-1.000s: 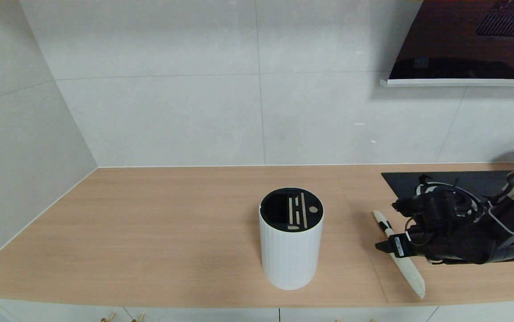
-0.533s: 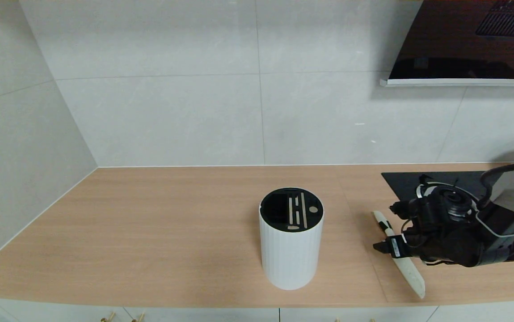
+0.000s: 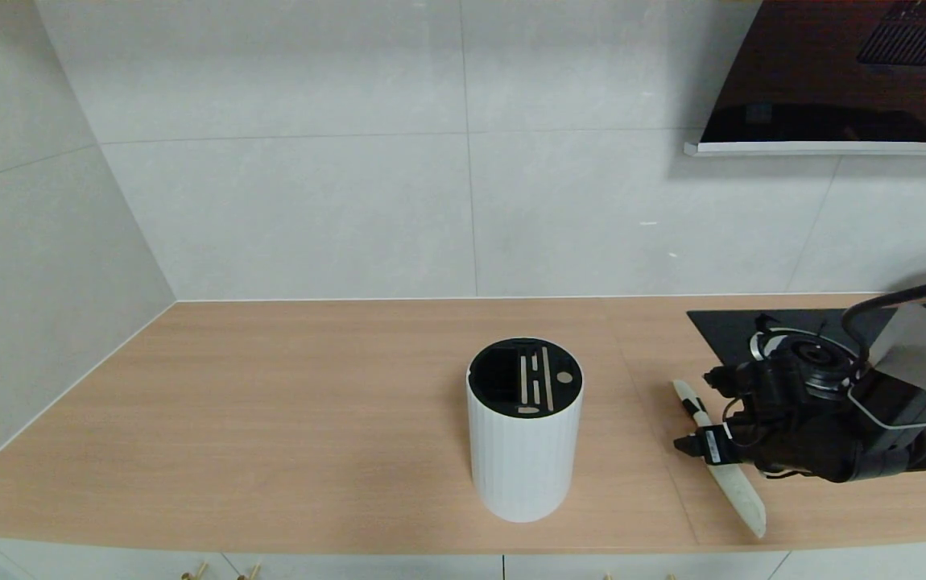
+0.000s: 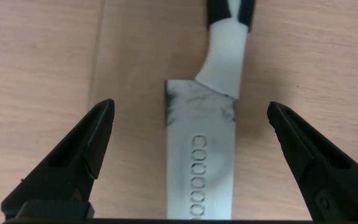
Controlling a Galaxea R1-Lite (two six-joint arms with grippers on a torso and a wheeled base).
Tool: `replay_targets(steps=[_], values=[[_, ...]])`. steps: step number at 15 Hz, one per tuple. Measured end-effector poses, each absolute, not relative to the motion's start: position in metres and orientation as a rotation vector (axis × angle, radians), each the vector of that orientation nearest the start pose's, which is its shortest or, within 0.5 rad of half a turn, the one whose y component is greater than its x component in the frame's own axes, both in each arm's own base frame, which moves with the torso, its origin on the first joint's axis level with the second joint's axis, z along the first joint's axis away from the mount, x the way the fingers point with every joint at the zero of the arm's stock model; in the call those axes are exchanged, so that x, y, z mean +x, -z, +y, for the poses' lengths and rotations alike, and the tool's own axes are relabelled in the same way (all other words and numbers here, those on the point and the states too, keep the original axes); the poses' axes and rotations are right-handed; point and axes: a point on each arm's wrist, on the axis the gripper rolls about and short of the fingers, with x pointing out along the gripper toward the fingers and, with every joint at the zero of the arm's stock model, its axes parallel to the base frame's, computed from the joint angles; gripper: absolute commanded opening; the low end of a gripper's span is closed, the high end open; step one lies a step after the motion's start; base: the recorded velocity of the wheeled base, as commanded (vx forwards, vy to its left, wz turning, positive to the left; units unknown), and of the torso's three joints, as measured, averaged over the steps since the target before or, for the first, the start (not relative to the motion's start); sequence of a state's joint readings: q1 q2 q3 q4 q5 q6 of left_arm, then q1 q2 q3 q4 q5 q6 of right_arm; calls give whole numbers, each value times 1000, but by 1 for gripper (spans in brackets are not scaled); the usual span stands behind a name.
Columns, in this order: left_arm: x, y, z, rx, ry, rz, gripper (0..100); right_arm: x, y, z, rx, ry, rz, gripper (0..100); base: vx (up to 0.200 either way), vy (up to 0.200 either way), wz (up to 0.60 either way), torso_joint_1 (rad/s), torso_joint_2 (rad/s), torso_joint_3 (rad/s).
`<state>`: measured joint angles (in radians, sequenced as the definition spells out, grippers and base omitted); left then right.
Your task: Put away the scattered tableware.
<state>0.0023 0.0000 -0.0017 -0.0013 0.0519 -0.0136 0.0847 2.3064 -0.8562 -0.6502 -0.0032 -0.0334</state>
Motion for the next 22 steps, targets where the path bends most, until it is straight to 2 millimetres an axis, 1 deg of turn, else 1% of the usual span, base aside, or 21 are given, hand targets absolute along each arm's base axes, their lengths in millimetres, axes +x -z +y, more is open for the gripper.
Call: replay_targets(steps=[6, 7, 13, 17, 20, 22], values=[[-23, -76, 1, -13, -55, -3, 100, 370, 23, 30, -63, -86, 795, 100, 0, 0, 0, 0, 0, 0], [-23, -76, 1, -13, -55, -3, 100, 370, 24, 30, -64, -86, 796, 0, 0, 0, 0, 0, 0, 0], [-23, -76, 1, -13, -54, -3, 100, 370, 30, 30, -68, -87, 808, 0, 0, 0, 0, 0, 0, 0], [-23, -76, 1, -14, -54, -3, 100, 368, 29, 29, -65, -86, 813, 0, 0, 0, 0, 0, 0, 0], [-23, -76, 1, -13, -55, -3, 100, 360, 17, 29, -59, -92, 809, 0, 0, 0, 0, 0, 0, 0], [-23, -76, 1, -11, -54, -3, 100, 355, -6, 29, -57, -94, 754, 0, 0, 0, 0, 0, 0, 0]])
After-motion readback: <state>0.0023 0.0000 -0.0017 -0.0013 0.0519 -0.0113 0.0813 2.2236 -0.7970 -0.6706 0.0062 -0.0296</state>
